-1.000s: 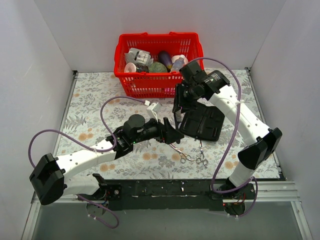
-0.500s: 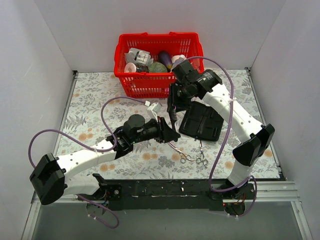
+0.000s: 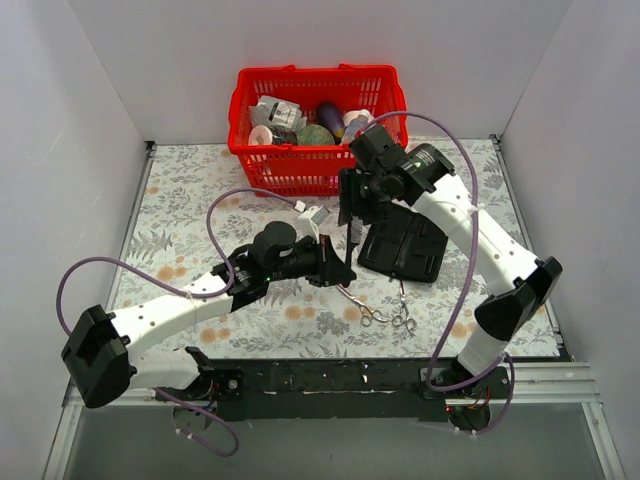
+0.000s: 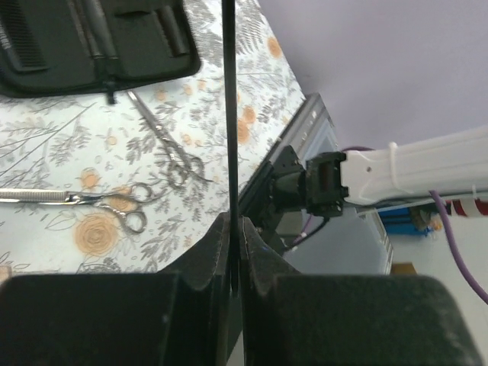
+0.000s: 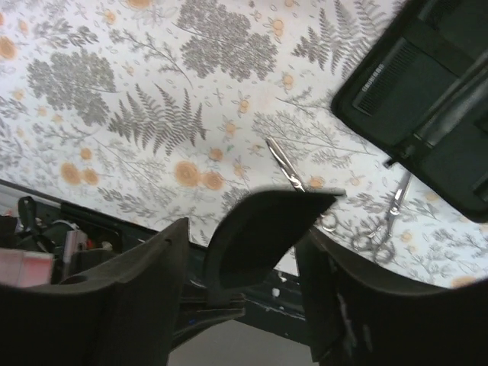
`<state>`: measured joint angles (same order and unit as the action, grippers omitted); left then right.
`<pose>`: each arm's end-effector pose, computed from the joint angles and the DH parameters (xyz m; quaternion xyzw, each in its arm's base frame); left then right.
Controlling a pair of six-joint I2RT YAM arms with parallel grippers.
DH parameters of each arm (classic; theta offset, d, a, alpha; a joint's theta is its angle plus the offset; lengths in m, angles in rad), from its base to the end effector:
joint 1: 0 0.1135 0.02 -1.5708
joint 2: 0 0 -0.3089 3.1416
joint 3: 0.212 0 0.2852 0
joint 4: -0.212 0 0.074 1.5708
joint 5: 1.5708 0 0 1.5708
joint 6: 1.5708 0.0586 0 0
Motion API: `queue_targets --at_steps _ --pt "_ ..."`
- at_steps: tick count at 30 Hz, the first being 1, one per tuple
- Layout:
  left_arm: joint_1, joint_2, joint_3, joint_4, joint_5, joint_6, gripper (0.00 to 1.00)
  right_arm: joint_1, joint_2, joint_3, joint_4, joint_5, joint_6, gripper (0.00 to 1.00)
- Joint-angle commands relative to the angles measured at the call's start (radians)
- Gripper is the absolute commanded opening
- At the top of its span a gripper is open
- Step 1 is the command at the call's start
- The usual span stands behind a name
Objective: Sort the hair-cutting tools
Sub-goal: Pick up the comb at the center of the board.
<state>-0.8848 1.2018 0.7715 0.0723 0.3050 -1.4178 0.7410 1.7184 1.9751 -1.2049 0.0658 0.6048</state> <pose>0.1819 -0.2500 0.2943 -0.1304 0.8063 -0.5653 0.1154 0.2956 0.2652 0.4403 -0.0547 0.9499 0.1663 0.2589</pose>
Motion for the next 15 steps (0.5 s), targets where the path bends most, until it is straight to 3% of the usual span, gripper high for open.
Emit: queue_targets --at_steps 1,5,9,15 --pt "-0.013 0.008 0.166 -0.173 0.164 0.100 0.00 0.003 -0.155 -0.073 0.004 0.075 -0.130 0.70" --pt "-0.013 0.019 0.230 -0.351 0.336 0.141 0.00 0.001 -0.317 -0.243 0.044 0.068 -0.212 0.82" --pt "-0.011 -0.019 0.223 -0.391 0.448 0.146 0.00 -0.006 -0.509 -0.422 0.093 0.031 -0.221 0.84" --pt "-0.011 -0.051 0.143 -0.427 0.580 0.177 0.00 -0.006 -0.680 -0.469 0.122 -0.092 -0.229 0.84"
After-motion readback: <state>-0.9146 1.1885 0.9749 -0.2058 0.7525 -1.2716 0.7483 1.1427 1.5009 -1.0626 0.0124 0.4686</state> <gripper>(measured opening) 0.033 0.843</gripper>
